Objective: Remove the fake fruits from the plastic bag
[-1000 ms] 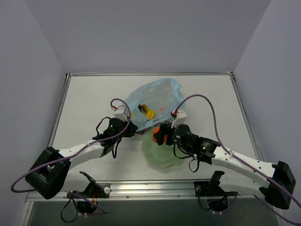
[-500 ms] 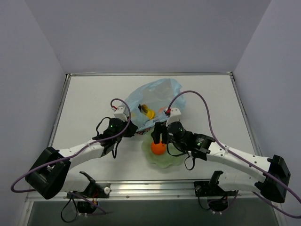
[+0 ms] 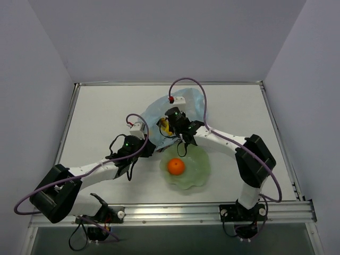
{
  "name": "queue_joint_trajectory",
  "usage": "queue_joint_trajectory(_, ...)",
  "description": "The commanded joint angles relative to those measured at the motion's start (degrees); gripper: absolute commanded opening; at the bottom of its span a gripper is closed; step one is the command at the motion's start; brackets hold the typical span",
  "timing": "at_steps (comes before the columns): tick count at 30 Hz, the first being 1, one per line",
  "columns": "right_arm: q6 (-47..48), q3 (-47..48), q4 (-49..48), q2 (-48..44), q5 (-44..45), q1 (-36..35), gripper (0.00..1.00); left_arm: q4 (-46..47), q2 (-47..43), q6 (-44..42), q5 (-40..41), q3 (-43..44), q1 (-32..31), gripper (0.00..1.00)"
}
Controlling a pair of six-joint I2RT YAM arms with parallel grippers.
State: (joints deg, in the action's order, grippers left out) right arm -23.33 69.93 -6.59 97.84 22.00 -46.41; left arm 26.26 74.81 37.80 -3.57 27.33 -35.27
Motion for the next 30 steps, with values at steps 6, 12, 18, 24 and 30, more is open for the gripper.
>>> queue_joint_trajectory(6,0.0,-5.5,-2.2,2.2,8.0,3.1,0.17,3.0,-0.3,0.8,-0.3,1.2,-0.9,0.02)
queue_joint_trajectory(12,-3.8,-7.5,-2.1,3.6,9.9,4.7,0.27,2.7,-0.3,0.5,-0.5,1.5,-1.0,0.02)
queue_joint_trajectory(18,-7.5,-6.4,-1.5,5.5,10.5,6.8,0.55,2.6,0.1,0.4,-0.4,1.7,-1.4,0.02)
queue_joint_trajectory(24,-10.8,-2.6,-1.8,10.1,11.0,8.9,0.69,2.5,0.5,0.2,-0.5,2.0,-1.6,0.02)
queue_joint_trajectory(30,-12.7,0.6,-4.4,15.1,13.5,10.0,0.68,1.8,0.1,-0.4,0.1,2.1,-1.6,0.02)
